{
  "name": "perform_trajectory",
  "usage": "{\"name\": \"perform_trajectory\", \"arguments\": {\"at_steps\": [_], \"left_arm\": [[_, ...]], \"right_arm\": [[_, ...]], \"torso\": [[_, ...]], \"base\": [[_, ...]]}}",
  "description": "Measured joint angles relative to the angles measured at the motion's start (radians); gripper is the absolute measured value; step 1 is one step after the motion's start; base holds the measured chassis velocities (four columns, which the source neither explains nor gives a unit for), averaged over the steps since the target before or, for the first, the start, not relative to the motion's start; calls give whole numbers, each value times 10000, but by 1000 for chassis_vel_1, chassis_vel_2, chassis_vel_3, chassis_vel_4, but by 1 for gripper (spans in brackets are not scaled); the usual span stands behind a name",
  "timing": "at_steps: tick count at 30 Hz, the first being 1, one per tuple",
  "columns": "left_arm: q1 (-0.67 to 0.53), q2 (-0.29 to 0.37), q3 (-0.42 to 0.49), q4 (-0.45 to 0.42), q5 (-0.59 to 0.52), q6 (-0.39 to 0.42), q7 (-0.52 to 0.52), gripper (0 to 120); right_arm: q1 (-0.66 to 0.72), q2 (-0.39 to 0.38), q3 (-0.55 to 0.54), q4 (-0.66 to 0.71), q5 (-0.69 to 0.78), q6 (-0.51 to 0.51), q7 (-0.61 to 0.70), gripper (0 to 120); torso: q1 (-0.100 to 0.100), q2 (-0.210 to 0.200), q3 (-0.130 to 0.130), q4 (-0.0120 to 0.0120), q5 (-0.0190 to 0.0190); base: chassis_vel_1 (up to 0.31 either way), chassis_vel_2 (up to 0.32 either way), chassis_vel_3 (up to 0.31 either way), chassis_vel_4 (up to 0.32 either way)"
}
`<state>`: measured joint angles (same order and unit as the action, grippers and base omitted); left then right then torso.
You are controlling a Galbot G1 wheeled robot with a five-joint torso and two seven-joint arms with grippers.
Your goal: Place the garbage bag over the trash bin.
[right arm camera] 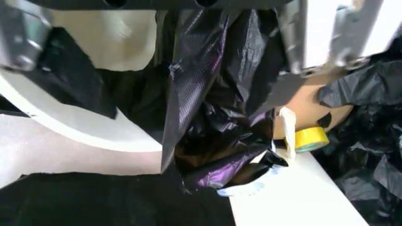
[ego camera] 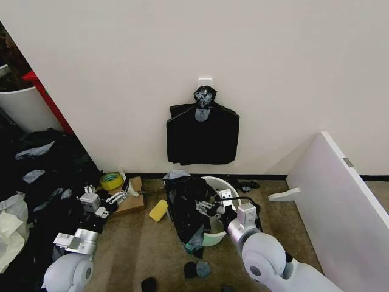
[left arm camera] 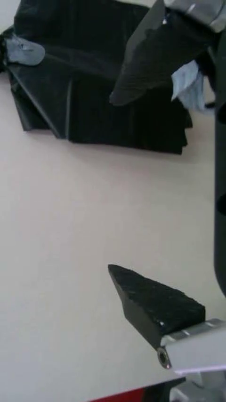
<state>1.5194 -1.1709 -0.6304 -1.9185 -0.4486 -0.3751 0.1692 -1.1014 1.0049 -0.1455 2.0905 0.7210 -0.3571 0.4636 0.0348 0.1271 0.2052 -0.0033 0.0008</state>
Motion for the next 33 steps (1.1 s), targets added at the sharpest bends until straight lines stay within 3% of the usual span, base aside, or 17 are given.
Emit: {"name": "perform_trajectory", "arguments": {"at_steps": [12,20,26,27,33], "left_arm": [[435,255,1715,-868,111,896,-728,100],[605,621,2972,-1306,3,2028,-1264,100],[42,716,3254,-1619,-1056,4057,-2243,100],[42,716,3254,-1619,-1056,4057,-2243,100],[-1004,894,3538,-1570,-2206,6308,-3447,100]], "right_arm": [[-11,31,43,-142,-168,-274,307,30],[-126,280,168,-442,-489,-211,945,0],[-378,485,221,-459,-503,-91,1678,0],[-378,485,221,-459,-503,-91,1678,0],[-573,636,189,-440,-503,6,1766,0]], "torso": [[0,0,0,0,0],[0,0,0,0,0],[0,0,0,0,1],[0,0,0,0,1],[0,0,0,-3,-2]], "base": [[0,0,0,0],[0,0,0,0],[0,0,0,0],[0,0,0,0],[0,0,0,0]]}}
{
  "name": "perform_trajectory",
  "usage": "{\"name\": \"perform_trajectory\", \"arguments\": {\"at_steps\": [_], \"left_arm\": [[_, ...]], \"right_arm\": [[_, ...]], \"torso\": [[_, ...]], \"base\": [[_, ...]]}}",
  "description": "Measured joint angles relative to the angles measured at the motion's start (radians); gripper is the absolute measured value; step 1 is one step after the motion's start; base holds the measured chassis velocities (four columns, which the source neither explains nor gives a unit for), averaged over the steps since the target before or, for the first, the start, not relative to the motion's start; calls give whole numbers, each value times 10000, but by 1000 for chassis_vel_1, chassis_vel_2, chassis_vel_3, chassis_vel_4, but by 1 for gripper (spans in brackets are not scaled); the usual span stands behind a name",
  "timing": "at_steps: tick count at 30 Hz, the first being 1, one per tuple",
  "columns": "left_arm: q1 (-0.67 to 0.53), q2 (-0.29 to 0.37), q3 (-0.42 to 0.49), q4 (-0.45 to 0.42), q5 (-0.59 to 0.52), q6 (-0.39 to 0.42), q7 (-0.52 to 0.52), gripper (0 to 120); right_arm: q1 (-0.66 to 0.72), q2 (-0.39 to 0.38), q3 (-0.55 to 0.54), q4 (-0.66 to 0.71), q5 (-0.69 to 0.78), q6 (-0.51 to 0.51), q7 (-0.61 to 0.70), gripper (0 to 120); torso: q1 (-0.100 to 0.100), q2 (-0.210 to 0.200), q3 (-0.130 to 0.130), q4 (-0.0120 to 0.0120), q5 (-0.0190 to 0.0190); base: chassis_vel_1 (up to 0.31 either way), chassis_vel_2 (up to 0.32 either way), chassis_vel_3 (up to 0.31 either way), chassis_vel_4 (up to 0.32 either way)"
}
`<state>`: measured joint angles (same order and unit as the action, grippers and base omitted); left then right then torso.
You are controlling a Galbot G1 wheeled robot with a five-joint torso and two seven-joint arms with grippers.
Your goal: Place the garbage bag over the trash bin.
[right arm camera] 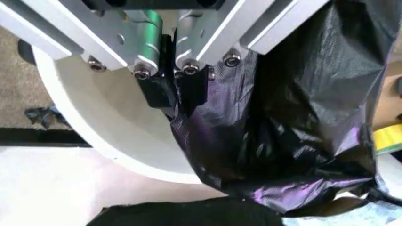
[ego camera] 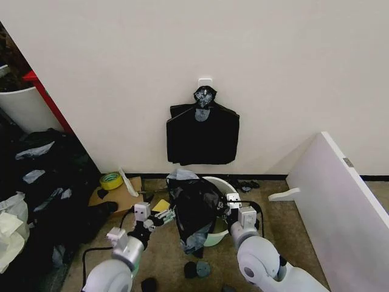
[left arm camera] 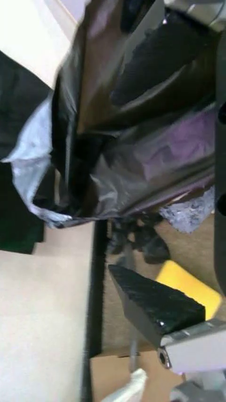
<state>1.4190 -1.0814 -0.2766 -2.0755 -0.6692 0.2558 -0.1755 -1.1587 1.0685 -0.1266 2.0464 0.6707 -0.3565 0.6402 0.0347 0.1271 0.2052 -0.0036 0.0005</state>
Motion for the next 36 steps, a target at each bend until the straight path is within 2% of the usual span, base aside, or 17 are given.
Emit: {"name": "perform_trajectory", "arguments": {"at_steps": [1,3,8,9,15,26,36], "left_arm": [[0,0,0,0,0,0,0,100],[-285,64,47,-29,-281,615,-329,100],[-1375,121,420,-228,-1814,2754,-1656,100],[-1375,121,420,-228,-1814,2754,-1656,100],[-2882,-122,1664,128,-2733,4011,-2882,100],[-4370,-878,2929,1419,-2952,4644,-4798,100],[-4576,-1168,3098,2093,-3038,4865,-5011,95]], "right_arm": [[0,0,0,0,0,0,0,0],[41,29,-120,1,7,3,-56,0],[133,75,-227,6,12,8,-205,0],[133,75,-227,6,12,8,-205,0],[141,87,-191,63,-29,21,-325,0],[130,145,-45,128,-221,30,-476,0],[129,234,-3,58,-363,83,-552,0]], "torso": [[0,0,0,0,0],[0,0,0,3,2],[0,0,0,3,3],[0,0,0,3,3],[0,0,1,3,3],[1,0,1,2,0],[0,0,0,4,3]], "base": [[0,0,0,0],[0,0,0,0],[0,0,0,0],[0,0,0,0],[0,0,0,0],[0,0,0,0],[0,0,0,0]]}}
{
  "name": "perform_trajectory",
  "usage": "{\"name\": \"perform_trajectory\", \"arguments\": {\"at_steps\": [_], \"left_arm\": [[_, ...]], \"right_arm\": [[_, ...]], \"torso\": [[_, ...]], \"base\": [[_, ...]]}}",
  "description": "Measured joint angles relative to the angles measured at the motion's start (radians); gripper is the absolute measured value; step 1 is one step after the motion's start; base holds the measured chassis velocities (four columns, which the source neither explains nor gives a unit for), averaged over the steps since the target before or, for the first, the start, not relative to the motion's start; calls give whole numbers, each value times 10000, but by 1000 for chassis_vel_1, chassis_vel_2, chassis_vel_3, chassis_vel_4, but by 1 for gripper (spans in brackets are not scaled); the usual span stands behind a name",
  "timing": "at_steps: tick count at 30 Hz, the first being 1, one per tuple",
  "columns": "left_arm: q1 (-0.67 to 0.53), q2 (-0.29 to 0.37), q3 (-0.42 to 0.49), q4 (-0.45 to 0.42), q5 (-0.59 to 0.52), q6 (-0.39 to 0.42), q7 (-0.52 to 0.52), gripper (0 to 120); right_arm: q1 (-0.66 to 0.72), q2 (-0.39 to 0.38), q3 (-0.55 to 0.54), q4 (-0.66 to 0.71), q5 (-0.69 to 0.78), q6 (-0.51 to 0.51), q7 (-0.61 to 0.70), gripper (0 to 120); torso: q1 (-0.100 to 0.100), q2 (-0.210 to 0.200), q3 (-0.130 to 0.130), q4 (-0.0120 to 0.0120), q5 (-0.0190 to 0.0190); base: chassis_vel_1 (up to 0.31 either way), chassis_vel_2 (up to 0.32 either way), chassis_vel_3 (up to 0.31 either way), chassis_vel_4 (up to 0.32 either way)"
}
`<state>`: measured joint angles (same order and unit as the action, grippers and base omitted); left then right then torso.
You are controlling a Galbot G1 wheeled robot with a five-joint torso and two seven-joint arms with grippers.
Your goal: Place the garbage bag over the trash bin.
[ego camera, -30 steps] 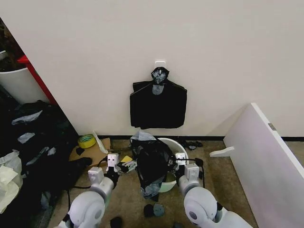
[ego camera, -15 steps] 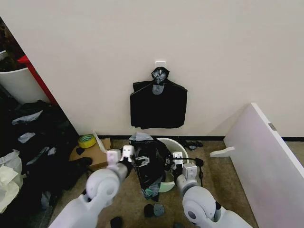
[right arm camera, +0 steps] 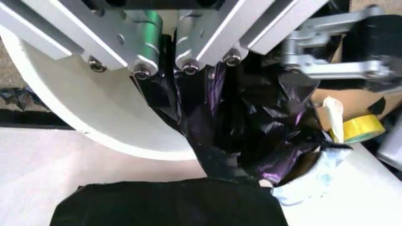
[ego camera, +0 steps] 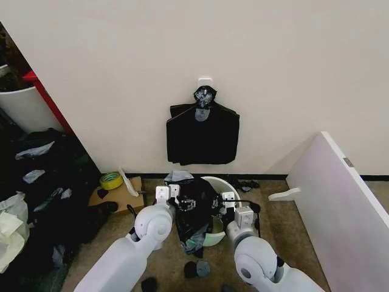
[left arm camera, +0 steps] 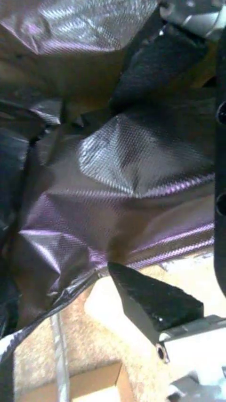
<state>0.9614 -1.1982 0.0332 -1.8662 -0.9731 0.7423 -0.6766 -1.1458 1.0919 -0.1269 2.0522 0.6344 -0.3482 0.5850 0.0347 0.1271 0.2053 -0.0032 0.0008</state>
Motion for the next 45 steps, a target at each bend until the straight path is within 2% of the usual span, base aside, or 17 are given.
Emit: {"name": "perform_trajectory", "arguments": {"at_steps": [4,8,9,19,23,24,25,26,29,35,41,45], "left_arm": [[-31,-216,65,357,99,-64,69,93],[-29,-359,142,628,311,-153,97,75],[-29,-359,142,628,311,-153,97,75],[-23,-407,45,778,352,-101,247,36],[62,-342,-72,661,340,-89,352,22],[69,-333,-79,646,339,-88,361,22],[126,-239,-137,503,335,-68,445,14],[126,-239,-137,503,335,-68,445,14],[318,174,-283,-87,469,-49,785,2],[788,842,-615,-848,1025,-47,1557,1],[1339,1586,-1122,-1495,1795,-49,2448,1],[1812,2208,-1455,-1916,2875,-49,3305,1]], "right_arm": [[1,40,-36,-17,-27,2,-30,0],[-4,68,-48,-25,-64,12,-67,0],[-4,68,-48,-25,-64,12,-67,0],[-58,57,-47,-96,-326,131,-178,0],[-86,20,-32,-228,-733,336,-323,0],[-88,15,-29,-244,-783,366,-342,0],[-107,-15,-12,-333,-1047,535,-440,0],[-107,-15,-12,-333,-1047,535,-440,0],[-122,-81,128,-476,-1635,952,-706,0],[-7,-162,437,-695,-2118,1302,-898,0],[52,-263,666,-976,-2197,1237,-757,0],[64,-369,839,-1162,-2017,987,-431,0]], "torso": [[-1,0,-1,-1,-1],[-2,1,-2,1,2],[-2,1,-2,1,2],[-1,1,-2,0,-1],[-1,1,-1,-1,-2],[-1,1,-1,-2,-3],[0,0,1,-3,-5],[0,0,1,-3,-5],[1,0,1,-3,-2],[1,0,0,-1,-2],[1,0,0,-2,-2],[0,0,-1,2,0]], "base": [[0,0,0,0],[0,0,0,0],[0,0,0,0],[0,0,0,0],[0,0,0,0],[0,0,0,0],[0,0,0,0],[0,0,0,0],[0,0,0,0],[0,0,0,0],[0,0,0,0],[0,0,0,0]]}}
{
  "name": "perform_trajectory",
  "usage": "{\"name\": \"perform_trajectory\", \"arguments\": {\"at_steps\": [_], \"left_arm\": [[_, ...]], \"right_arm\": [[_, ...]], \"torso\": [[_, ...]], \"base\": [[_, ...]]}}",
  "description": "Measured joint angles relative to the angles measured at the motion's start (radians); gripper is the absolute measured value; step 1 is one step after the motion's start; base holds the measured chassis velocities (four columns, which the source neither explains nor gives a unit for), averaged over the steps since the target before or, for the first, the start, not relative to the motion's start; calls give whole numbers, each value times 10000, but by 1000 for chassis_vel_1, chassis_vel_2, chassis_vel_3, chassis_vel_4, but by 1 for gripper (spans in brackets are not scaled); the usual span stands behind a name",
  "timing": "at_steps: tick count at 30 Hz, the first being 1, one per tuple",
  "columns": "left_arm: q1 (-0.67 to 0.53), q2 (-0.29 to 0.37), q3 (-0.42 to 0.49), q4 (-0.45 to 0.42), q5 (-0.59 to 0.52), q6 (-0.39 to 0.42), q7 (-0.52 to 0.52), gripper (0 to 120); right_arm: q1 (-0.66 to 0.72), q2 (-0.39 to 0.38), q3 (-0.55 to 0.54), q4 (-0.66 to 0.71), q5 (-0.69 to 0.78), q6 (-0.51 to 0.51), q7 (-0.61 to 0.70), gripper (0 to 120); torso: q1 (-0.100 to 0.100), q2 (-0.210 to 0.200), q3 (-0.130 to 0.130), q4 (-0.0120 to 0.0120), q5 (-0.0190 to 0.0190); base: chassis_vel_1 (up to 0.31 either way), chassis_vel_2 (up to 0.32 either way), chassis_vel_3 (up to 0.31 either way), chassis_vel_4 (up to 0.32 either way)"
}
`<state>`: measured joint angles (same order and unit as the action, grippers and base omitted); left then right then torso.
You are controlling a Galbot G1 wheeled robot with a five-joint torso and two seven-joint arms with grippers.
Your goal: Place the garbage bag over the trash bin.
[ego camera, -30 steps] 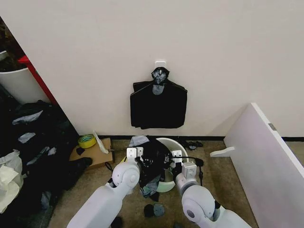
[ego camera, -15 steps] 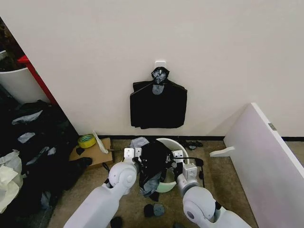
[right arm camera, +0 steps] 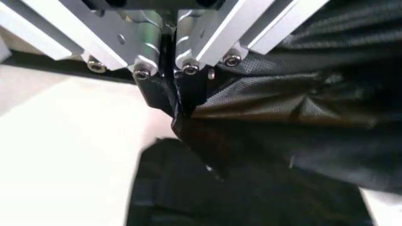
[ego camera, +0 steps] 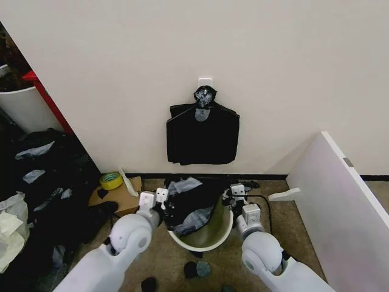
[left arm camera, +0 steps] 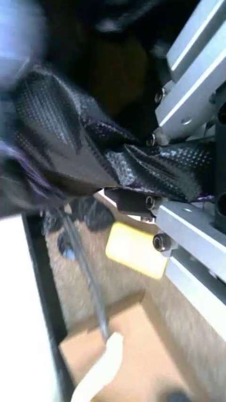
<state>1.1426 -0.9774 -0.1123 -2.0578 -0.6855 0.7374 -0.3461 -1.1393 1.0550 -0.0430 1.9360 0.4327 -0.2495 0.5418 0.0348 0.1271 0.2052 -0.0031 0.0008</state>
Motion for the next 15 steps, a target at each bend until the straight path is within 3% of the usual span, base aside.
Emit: {"name": "perform_trajectory", "arguments": {"at_steps": [5,9,15], "left_arm": [[272,301,-90,-278,288,-111,304,1],[409,330,-110,-321,552,-567,429,1],[584,405,-124,-278,1249,-1244,677,1]], "right_arm": [[-143,-204,35,41,57,-82,150,0],[-404,-358,-144,260,-460,544,-189,0],[-687,-777,-302,584,-1405,1337,-727,21]], "torso": [[0,0,0,-2,0],[0,0,0,-3,0],[0,0,0,-6,-2]], "base": [[0,0,0,0],[0,0,0,0],[0,0,0,0]]}}
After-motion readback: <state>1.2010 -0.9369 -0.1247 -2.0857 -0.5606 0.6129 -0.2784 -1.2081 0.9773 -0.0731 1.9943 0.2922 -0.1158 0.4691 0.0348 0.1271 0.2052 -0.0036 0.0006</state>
